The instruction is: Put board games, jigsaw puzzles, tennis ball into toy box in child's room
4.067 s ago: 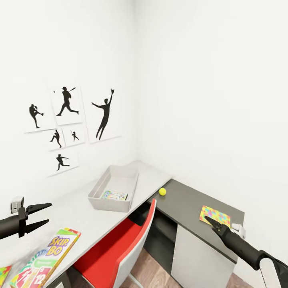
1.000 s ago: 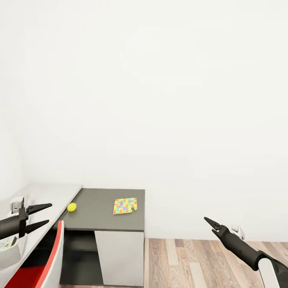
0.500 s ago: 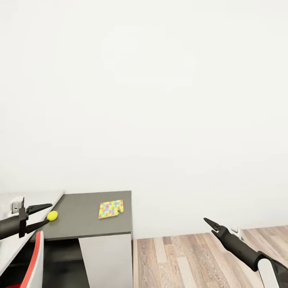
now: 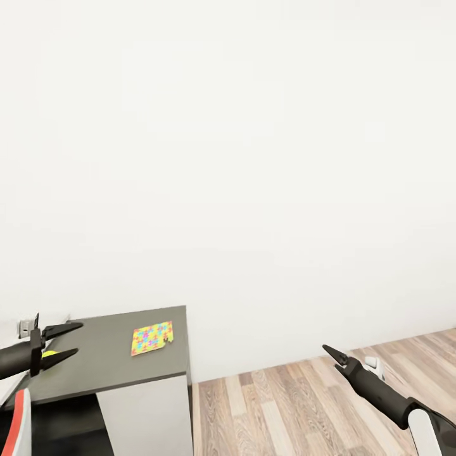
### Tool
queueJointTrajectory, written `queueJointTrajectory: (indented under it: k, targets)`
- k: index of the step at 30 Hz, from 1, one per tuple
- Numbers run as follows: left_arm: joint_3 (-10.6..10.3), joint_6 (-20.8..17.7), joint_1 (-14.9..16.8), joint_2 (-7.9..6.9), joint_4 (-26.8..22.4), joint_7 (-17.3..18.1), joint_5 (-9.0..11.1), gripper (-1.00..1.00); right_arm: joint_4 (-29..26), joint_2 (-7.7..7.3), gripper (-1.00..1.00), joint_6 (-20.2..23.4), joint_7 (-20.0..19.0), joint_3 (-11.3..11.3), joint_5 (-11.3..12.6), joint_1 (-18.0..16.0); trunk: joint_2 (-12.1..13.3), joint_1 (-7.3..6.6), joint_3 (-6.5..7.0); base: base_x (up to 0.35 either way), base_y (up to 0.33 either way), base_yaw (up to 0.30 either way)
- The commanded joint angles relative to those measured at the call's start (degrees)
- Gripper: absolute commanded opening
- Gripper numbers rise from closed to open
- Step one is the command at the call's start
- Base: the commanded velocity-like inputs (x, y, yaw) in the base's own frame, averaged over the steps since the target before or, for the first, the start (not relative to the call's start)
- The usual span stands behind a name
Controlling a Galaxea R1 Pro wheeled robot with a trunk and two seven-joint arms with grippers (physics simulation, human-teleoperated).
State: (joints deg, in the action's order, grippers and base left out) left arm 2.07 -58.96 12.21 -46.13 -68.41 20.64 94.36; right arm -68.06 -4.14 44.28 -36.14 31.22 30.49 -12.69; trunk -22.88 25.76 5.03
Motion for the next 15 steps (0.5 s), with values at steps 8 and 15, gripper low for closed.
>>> queueJointTrajectory:
  k: [8, 15]
  targets:
    - [0.1, -0.2, 0.0, 0.00, 0.0, 0.5, -0.4, 1.00, 0.0, 0.01, 1.00, 0.3, -0.1, 0.1, 0.1, -0.1, 0.0, 0.02, 0.15, 0.000, 0.000, -0.261]
    - [0.1, -0.2, 0.0, 0.00, 0.0, 0.5, -0.4, 1.00, 0.0, 0.01, 1.00, 0.4, -0.1, 0.1, 0.1, -0.1, 0.0, 0.02, 0.30, 0.000, 0.000, -0.261]
